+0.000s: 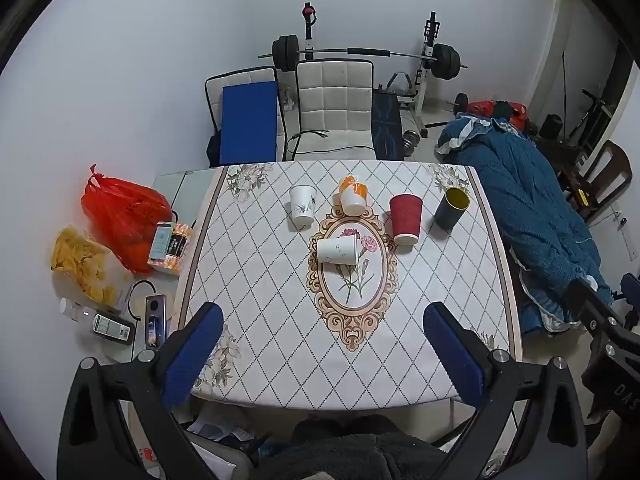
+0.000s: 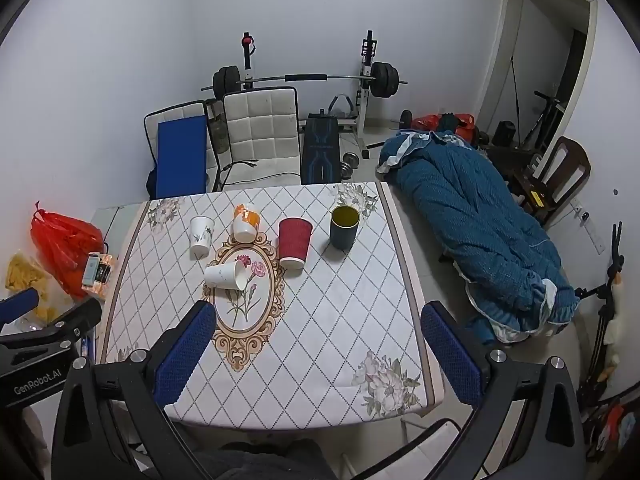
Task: Flip cup upside down
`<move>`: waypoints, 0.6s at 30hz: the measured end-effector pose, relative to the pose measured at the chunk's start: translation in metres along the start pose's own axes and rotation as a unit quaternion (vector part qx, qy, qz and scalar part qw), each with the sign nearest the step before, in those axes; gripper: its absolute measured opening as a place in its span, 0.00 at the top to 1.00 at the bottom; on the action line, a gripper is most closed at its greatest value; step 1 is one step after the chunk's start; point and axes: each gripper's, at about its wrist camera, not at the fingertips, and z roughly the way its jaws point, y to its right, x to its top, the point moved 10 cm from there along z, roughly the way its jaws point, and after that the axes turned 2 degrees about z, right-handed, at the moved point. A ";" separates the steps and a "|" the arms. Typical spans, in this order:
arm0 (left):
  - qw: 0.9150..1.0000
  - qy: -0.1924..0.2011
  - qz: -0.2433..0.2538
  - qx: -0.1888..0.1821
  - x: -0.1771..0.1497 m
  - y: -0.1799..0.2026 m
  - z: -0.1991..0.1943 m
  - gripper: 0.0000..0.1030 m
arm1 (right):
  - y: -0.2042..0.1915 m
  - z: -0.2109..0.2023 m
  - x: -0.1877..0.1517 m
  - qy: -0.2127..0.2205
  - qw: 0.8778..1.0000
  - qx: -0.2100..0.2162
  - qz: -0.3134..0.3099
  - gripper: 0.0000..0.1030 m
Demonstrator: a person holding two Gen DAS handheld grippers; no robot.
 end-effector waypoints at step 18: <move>1.000 -0.002 0.001 0.005 -0.001 -0.007 0.004 0.00 | -0.006 0.006 0.005 0.002 1.000 0.001 0.000 0.00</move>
